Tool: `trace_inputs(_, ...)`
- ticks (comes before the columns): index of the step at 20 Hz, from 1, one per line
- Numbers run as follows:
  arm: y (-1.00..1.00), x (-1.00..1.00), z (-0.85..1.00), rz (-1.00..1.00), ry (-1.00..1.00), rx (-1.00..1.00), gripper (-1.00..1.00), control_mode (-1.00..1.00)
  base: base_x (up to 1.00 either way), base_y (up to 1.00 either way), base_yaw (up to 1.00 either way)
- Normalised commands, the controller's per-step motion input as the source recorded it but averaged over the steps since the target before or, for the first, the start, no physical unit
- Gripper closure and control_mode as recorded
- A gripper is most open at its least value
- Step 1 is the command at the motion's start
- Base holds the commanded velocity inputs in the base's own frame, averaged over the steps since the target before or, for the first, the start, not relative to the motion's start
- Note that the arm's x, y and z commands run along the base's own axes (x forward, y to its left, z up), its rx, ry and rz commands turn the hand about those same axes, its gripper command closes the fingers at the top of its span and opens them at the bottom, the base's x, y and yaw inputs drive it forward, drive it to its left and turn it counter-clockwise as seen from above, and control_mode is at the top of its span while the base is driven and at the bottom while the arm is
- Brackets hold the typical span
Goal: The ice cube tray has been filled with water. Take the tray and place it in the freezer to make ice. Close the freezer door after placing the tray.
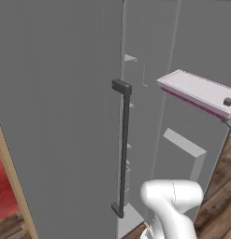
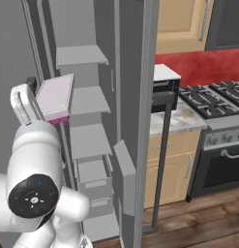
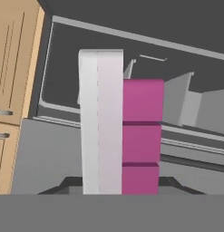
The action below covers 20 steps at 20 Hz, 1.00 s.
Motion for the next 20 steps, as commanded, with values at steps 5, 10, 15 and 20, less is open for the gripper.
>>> trace_inputs(5,0.06,0.28,0.02,0.0,-0.04,0.0,1.0,-1.0,0.0,0.0,0.0)
trace_inputs(10,0.04,0.24,0.08,0.0,-0.06,0.0,1.0,-1.0,0.0,0.0,0.0)
trace_inputs(15,0.0,0.19,0.15,0.0,-0.08,0.0,1.0,-1.0,0.0,0.0,0.0)
trace_inputs(20,0.01,0.09,0.14,0.0,-0.02,0.01,1.0,-1.0,0.0,0.0,0.0)
